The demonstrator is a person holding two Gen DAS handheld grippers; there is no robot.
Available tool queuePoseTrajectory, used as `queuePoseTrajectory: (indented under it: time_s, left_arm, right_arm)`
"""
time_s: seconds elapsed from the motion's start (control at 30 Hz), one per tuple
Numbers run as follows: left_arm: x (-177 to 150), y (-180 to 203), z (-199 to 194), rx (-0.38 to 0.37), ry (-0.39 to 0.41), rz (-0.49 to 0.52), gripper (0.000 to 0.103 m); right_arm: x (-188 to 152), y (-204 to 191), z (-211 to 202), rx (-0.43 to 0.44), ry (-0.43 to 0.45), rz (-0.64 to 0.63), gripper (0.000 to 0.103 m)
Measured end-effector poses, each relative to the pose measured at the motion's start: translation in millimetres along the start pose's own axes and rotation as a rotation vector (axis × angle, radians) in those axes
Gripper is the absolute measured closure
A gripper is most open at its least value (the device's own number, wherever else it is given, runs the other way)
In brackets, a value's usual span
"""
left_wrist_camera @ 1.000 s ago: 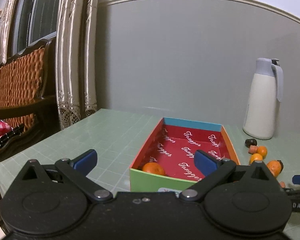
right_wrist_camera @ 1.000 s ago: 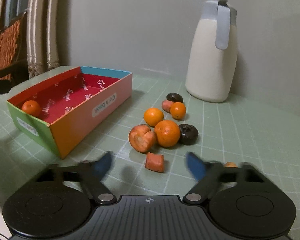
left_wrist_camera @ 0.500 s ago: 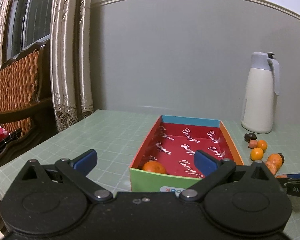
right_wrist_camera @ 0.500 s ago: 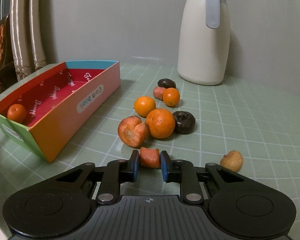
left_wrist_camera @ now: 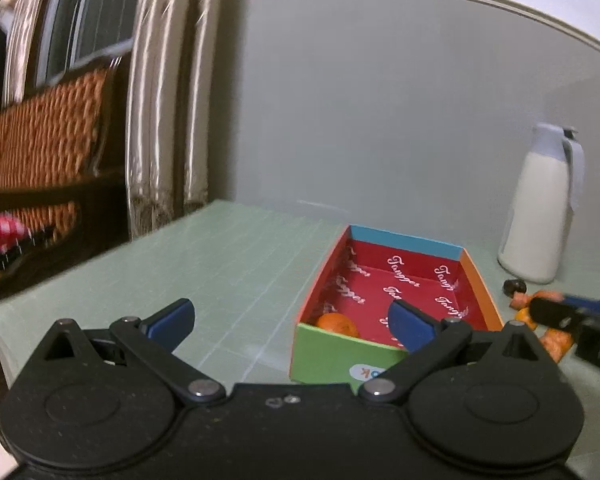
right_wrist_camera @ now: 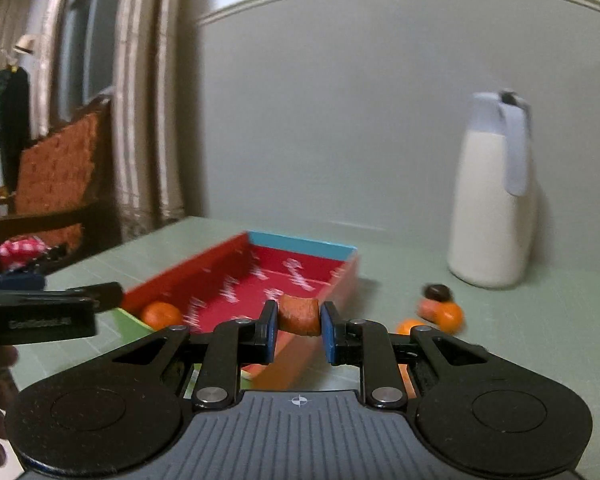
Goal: Organize fruits
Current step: 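Move the fruit piece into the red box and open the right gripper, then grasp the small tan fruit with the left gripper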
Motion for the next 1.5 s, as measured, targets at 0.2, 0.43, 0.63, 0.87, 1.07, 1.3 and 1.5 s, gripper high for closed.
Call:
queuePoseTrajectory:
  time_s: [0.2,0.43,0.63,0.87,1.07,1.3,1.5]
  left_arm:
    - [-12,-23,7,0.058,-0.092,-0.065,0.006]
    - [-10,-24,5,0.096,-0.067,-0.041,0.006]
    - [-8,-1,5,0.066,-0.046,-0.023,0.006]
    - [-7,49,4,-0.045,-0.02,-0.002,0.006]
    - [-6,111,-8,-0.165,0.046,0.051,0.006]
    - [-27,184,-10,-0.35,-0.049,0.064,0.006]
    - [-58,238,-18,-0.423,-0.149,0.118,0.015]
  right_arm:
    - [-7,-21,24,0.045,-0.019,0.017,0.08]
    - [-11,-26,37,0.044,-0.021,-0.016,0.06]
    - [-1,8,8,-0.035,0.059,-0.04,0.024]
    - [6,71,-32,-0.209,0.121,-0.112,0.0]
    - [3,133,-60,-0.344,0.1,-0.028,0.0]
    - [11,192,-101,-0.49,0.16,0.0,0.0]
    - [6,240,-129,-0.601,0.142,0.025,0.0]
Point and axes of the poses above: each gripper's, at about its wrist camera, not at the fingertips, and z roughly the way its jaws point, y to its right, x to its top, the point moved 9 cm from there along z, roughly the way its jaws point, and after that the axes turned 13 degrees about y, right-handed, at the moved point
